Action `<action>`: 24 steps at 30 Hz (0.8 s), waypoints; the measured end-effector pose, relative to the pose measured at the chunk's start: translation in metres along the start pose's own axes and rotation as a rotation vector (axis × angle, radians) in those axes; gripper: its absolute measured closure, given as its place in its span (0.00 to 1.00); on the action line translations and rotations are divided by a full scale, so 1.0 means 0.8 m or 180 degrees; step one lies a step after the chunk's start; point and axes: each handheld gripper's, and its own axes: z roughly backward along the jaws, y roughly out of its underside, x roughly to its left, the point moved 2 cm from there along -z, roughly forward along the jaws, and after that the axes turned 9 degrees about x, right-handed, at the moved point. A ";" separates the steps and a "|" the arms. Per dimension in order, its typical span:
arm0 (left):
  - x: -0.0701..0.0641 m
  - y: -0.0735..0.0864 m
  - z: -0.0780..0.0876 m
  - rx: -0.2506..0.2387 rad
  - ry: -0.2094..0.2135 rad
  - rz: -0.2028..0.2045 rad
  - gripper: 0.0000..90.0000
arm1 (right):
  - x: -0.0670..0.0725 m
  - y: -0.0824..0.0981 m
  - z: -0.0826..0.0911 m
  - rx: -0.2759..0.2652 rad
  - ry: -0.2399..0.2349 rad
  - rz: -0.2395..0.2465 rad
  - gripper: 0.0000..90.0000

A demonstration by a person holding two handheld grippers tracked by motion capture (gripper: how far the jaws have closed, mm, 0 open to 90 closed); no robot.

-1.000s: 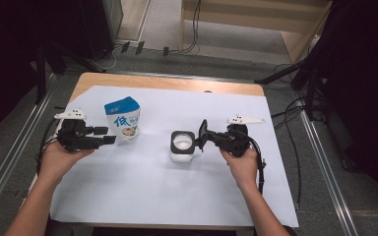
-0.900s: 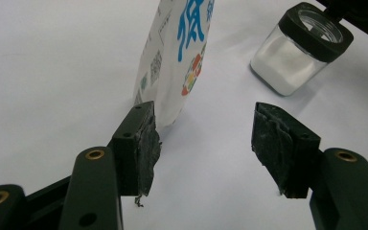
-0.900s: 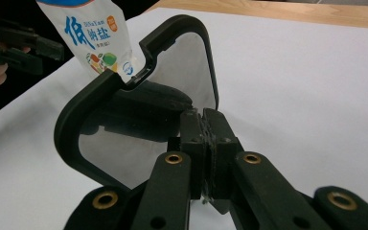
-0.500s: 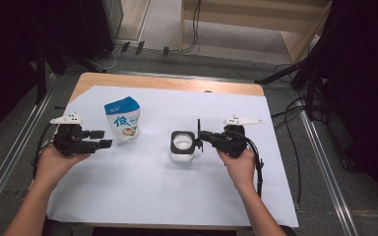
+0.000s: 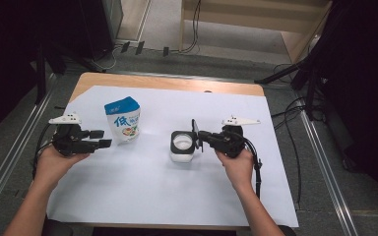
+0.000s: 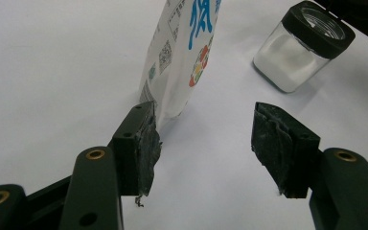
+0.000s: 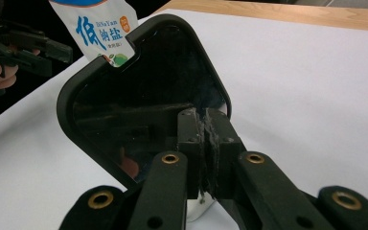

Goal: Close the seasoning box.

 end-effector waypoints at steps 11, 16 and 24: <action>0.000 0.000 -0.002 0.0026 -0.0010 -0.0016 0.47 | 0.011 -0.003 -0.017 0.0086 -0.0053 0.0052 0.96; 0.000 0.000 -0.002 0.0023 0.0002 -0.0023 0.47 | 0.012 -0.003 -0.024 0.0128 -0.0055 0.0096 0.95; -0.004 0.000 -0.001 0.0014 0.0033 -0.0022 0.47 | 0.003 -0.002 -0.016 0.0044 0.0035 0.0124 0.72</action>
